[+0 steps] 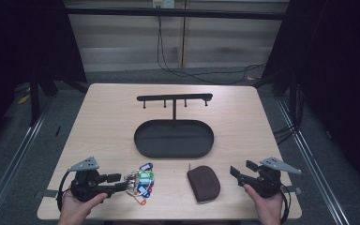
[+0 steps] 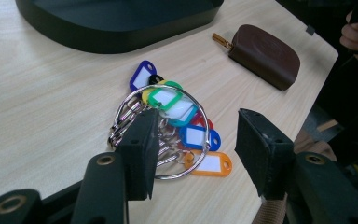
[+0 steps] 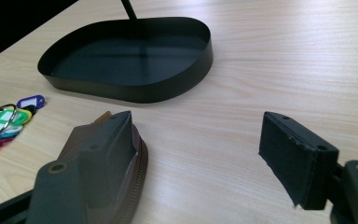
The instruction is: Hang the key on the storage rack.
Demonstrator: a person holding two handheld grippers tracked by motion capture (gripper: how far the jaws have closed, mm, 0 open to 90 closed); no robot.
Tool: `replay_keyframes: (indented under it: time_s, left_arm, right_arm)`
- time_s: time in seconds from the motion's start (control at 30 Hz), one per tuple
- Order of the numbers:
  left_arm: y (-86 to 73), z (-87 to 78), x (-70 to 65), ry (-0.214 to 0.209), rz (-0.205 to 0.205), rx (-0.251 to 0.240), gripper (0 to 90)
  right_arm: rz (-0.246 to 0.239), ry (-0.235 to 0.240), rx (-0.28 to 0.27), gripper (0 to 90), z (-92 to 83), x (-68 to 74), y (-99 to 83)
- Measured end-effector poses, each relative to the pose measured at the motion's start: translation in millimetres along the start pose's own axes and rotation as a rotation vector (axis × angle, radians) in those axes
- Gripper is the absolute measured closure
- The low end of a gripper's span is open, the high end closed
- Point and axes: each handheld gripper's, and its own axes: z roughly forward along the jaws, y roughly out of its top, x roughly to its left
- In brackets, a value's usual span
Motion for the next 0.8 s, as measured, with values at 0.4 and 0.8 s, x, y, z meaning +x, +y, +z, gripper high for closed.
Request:
replay_keyframes:
  time_s: [0.4, 0.8]
  left_arm:
    - [2.0, 3.6, -2.6, -0.024, 0.018, 0.022, 51.7]
    - [11.0, 8.9, -10.2, -0.023, 0.027, 0.072, 65.6]
  right_arm:
    - [-0.01, -0.004, 0.006, 22.7, 1.6, -0.7, 0.0]
    - [-0.02, -0.002, 0.004, 23.3, -0.2, 1.7, -0.1]
